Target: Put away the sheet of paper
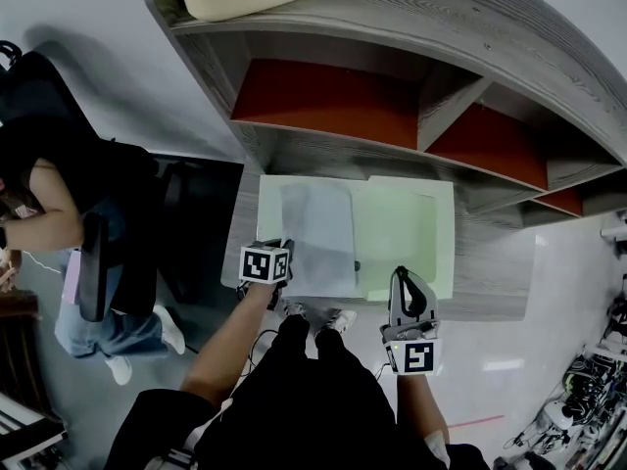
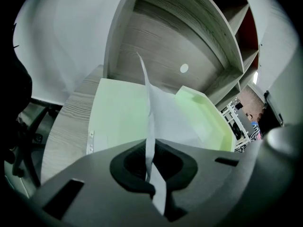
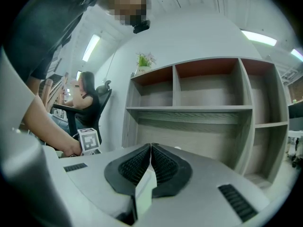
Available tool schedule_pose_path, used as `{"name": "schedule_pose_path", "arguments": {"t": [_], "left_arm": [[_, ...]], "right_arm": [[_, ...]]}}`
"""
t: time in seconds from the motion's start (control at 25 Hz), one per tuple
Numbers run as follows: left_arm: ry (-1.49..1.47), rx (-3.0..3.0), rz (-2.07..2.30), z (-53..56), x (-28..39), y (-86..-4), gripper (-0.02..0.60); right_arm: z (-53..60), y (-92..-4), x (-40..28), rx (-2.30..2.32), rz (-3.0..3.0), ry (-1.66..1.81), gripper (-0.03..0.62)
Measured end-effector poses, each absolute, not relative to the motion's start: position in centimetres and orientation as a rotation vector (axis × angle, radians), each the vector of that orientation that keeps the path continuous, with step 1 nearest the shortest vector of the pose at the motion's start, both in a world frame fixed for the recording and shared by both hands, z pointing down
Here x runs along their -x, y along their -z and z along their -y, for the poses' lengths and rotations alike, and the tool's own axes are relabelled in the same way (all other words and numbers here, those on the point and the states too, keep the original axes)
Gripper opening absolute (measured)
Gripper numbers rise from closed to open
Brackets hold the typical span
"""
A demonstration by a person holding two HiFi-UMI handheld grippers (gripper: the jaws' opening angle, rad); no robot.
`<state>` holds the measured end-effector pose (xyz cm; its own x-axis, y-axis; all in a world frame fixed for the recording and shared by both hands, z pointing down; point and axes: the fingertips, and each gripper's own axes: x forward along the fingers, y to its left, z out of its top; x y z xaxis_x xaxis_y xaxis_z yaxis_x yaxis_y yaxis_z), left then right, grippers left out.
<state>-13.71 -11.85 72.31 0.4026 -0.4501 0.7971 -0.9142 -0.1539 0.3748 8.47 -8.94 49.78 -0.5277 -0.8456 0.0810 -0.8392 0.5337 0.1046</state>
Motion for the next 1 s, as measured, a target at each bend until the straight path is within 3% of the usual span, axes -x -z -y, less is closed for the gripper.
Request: {"name": "schedule_pose_path", "arguments": {"t": [1.0], "left_arm": [[-0.633, -1.824, 0.977, 14.4, 0.0, -73.2, 0.008]], "right_arm": [[9.3, -52.1, -15.3, -1.572, 2.551, 0.030, 0.025]]}}
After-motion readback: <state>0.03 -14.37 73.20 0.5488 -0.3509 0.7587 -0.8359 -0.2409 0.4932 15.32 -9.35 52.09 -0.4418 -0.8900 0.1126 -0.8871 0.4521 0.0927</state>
